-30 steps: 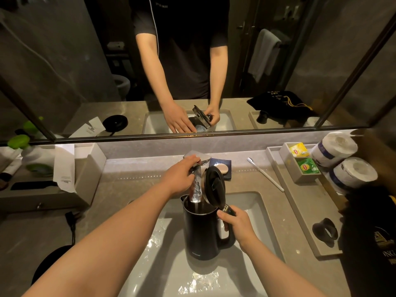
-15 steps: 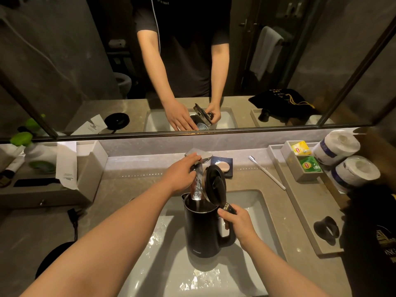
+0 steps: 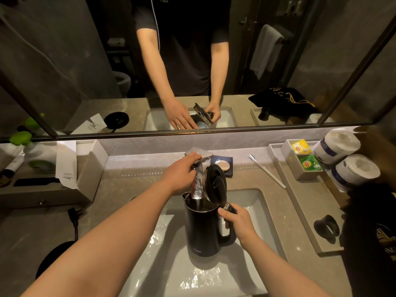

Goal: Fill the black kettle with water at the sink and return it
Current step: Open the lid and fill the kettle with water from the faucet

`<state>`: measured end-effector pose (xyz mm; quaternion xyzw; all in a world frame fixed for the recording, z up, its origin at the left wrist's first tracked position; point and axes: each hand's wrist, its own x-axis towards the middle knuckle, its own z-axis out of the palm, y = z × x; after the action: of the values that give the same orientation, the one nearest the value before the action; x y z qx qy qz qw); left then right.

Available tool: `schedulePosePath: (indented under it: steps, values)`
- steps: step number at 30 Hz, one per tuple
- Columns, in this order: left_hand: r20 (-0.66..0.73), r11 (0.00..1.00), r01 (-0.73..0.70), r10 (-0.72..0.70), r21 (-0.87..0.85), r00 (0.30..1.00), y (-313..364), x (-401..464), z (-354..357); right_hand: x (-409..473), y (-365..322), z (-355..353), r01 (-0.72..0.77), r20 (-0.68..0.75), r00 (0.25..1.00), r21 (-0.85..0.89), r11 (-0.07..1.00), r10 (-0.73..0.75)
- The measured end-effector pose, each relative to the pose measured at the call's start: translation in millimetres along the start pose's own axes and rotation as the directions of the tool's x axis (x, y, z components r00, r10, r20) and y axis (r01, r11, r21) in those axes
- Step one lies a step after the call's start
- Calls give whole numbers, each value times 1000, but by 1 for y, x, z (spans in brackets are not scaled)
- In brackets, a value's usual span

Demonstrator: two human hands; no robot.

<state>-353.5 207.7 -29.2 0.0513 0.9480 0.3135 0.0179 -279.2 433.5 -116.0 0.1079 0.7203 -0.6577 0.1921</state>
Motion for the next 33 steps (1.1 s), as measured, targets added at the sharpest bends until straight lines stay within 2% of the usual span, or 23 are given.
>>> schedulePosePath:
  steps: [33]
  values:
    - [9, 1000, 3, -3, 27, 1000, -1, 0, 0, 1, 5, 4, 5, -13, 1000, 5, 1000, -5]
